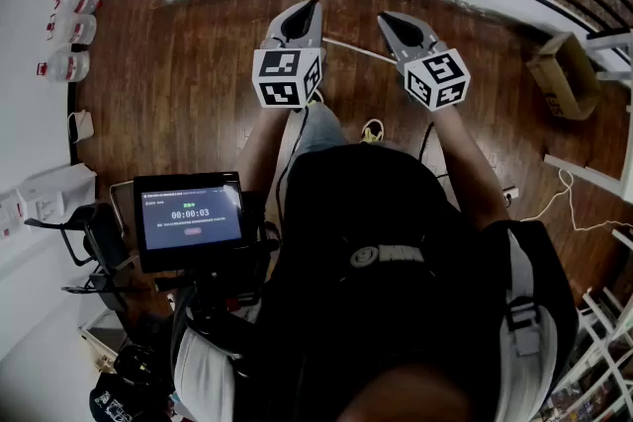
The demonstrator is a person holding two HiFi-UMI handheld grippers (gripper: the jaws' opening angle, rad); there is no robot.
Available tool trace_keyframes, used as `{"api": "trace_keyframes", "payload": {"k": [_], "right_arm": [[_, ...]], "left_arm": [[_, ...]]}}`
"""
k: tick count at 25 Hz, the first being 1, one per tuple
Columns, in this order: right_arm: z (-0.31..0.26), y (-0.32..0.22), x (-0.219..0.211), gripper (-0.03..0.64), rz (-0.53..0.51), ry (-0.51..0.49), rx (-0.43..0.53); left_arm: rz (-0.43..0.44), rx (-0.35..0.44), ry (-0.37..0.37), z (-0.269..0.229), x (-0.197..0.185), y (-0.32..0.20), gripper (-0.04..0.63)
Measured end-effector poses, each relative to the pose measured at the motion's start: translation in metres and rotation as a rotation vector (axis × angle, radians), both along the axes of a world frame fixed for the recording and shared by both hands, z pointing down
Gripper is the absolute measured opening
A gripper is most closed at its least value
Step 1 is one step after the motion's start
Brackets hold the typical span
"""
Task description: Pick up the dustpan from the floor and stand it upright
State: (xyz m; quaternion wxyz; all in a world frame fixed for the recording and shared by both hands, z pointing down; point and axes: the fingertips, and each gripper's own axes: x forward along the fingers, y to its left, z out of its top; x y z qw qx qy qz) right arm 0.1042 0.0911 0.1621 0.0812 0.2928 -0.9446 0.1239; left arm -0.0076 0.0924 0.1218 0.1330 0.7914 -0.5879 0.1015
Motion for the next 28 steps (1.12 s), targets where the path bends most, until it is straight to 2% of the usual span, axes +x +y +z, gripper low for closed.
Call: {"api": "trace_keyframes", "payload": {"k": [6, 11, 15, 20, 25, 28], "right_arm": [[0.025, -0.025, -0.030, 0.003, -0.011, 0.031, -0.051], [0.057, -0.043, -0.063, 0.003, 0.001, 0.099, -0.125], [0.068, -0.068, -0.105, 0.003, -0.036, 0.160, -0.139], [0.118, -0.115, -0.182, 0.003, -0.116, 0.255, -0.233], [0.127, -0.121, -0.198, 0.003, -0.153, 0.288, -0.223], [0.156, -0.128, -0.214, 0.003, -0.183, 0.307, -0.243]], "left_arm": [[-0.069, -0.049, 0.019, 0.026, -0.060, -0.026, 0.019], [-0.048, -0.104, 0.051, 0.058, -0.101, -0.050, 0.018], [-0.015, -0.136, 0.106, 0.081, -0.134, -0.078, 0.020], [0.000, -0.214, 0.148, 0.137, -0.198, -0.130, 0.018], [-0.001, -0.240, 0.162, 0.158, -0.206, -0.124, 0.019], [-0.003, -0.278, 0.158, 0.190, -0.216, -0.126, 0.019]]}}
